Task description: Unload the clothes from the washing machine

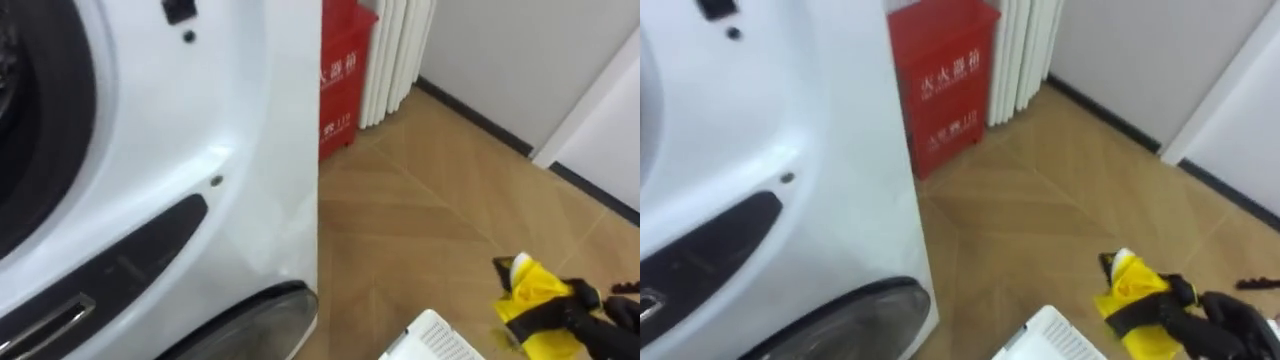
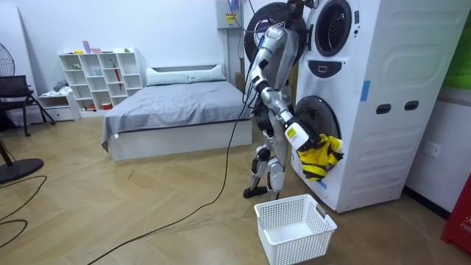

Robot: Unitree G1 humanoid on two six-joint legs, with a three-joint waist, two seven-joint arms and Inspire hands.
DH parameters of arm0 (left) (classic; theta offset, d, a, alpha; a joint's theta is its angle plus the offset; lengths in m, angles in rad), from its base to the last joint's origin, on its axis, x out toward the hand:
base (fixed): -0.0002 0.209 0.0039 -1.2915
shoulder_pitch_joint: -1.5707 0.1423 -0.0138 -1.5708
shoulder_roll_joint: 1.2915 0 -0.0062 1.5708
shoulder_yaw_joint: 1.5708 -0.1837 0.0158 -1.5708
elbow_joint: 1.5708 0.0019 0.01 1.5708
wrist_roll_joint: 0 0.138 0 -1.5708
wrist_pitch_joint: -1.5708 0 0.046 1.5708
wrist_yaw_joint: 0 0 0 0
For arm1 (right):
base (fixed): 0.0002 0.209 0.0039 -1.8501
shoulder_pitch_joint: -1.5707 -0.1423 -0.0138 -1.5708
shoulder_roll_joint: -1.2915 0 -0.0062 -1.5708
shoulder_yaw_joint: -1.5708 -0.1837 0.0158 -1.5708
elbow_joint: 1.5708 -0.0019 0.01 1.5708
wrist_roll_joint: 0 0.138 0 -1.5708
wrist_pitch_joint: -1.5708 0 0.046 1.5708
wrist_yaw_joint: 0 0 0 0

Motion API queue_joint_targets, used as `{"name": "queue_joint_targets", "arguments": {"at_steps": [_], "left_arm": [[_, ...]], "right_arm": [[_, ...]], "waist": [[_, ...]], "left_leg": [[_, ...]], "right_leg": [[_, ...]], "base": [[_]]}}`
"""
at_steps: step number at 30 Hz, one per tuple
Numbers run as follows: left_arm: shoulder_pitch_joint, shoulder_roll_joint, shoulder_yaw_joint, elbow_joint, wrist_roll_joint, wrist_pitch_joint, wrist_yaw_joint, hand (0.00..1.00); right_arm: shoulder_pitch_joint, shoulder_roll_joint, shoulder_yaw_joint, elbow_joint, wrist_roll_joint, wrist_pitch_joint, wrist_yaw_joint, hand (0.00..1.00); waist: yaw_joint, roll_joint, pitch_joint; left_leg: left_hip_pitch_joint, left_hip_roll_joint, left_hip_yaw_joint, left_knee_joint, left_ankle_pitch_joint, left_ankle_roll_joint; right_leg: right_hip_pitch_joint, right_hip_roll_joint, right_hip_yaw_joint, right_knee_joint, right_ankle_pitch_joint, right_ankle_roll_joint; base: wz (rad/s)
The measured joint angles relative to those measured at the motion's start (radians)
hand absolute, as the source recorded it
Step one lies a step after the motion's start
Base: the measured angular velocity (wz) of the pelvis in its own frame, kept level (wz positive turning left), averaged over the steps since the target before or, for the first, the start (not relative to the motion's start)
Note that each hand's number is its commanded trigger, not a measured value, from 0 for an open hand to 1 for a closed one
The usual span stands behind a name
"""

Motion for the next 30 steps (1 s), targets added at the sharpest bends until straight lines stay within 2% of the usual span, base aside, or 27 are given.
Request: {"name": "queue_joint_targets", "arguments": {"at_steps": [4, 6, 9, 13, 17, 22, 23, 24, 30], "left_arm": [[-0.03, -0.009, -0.056, -0.001, -0.059, 0.0, 0.002, 0.0], [-0.039, -0.013, -0.09, 0.0, -0.088, -0.002, 0.001, 0.0], [-0.05, -0.024, -0.112, 0.001, -0.124, -0.013, -0.001, 0.0], [-0.075, -0.026, -0.136, 0.016, -0.124, -0.014, 0.001, 0.0], [-0.1, -0.026, -0.173, 0.016, -0.154, -0.016, 0.004, 0.0], [-0.123, -0.027, -0.186, 0.016, -0.176, -0.018, 0.003, 0.0], [-0.127, -0.027, -0.194, 0.016, -0.188, -0.022, 0.003, 0.0], [-0.128, -0.027, -0.197, 0.016, -0.193, -0.029, 0.003, 0.0], [-0.128, -0.027, -0.204, 0.016, -0.194, -0.038, 0.001, 0.0]], "right_arm": [[-0.03, 0.0, 0.029, 0.018, 0.003, -0.011, -0.012, 1.0], [-0.065, 0.0, 0.059, 0.087, -0.01, -0.033, -0.011, 1.0], [-0.09, 0.0, 0.077, 0.135, -0.037, -0.033, -0.005, 1.0], [-0.105, 0.0, 0.108, 0.163, -0.038, -0.057, -0.019, 1.0], [-0.118, 0.001, 0.152, 0.164, -0.039, -0.066, -0.042, 1.0], [-0.14, 0.004, 0.195, 0.192, -0.038, -0.073, -0.044, 1.0], [-0.148, 0.004, 0.202, 0.205, -0.038, -0.074, -0.045, 0.73], [-0.149, 0.004, 0.203, 0.209, -0.038, -0.074, -0.044, 0.02], [-0.15, 0.013, 0.203, 0.217, -0.052, -0.08, -0.031, 0.0]], "waist": [[-0.002, 0.025, 0.0033], [-0.002, 0.043, 0.0023], [-0.002, 0.063, 0.0033], [-0.001, 0.065, 0.0032], [0.002, 0.07, 0.0046], [0.012, 0.071, 0.0049], [0.013, 0.072, 0.005], [0.014, 0.073, 0.0053], [0.018, 0.073, 0.0053]], "left_leg": [[-0.033, -0.007, 0.002, 0.002, 0.008, 0.009], [-0.041, -0.008, 0.004, -0.001, 0.009, 0.012], [-0.056, -0.02, 0.006, -0.015, 0.017, 0.019], [-0.08, -0.038, 0.003, -0.024, 0.027, 0.023], [-0.099, -0.042, -0.005, -0.022, 0.033, 0.027], [-0.104, -0.037, -0.02, -0.022, 0.037, 0.027], [-0.105, -0.037, -0.023, -0.022, 0.039, 0.028], [-0.107, -0.037, -0.028, -0.023, 0.04, 0.029], [-0.108, -0.037, -0.03, -0.026, 0.04, 0.029]], "right_leg": [[-0.035, -0.007, 0.007, 0.0, 0.006, 0.008], [-0.044, -0.01, 0.004, 0.0, 0.008, 0.011], [-0.068, -0.012, 0.004, 0.007, 0.01, 0.014], [-0.103, -0.022, 0.007, 0.032, 0.008, 0.017], [-0.121, -0.03, -0.001, 0.034, 0.007, 0.017], [-0.121, -0.037, -0.014, 0.031, 0.006, 0.015], [-0.121, -0.04, -0.018, 0.032, 0.006, 0.015], [-0.121, -0.042, -0.023, 0.032, 0.006, 0.015], [-0.12, -0.042, -0.025, 0.03, 0.006, 0.015]], "base": [[0.0], [0.0], [0.0], [0.03], [0.09], [0.09], [0.11], [0.11], [0.01]]}}
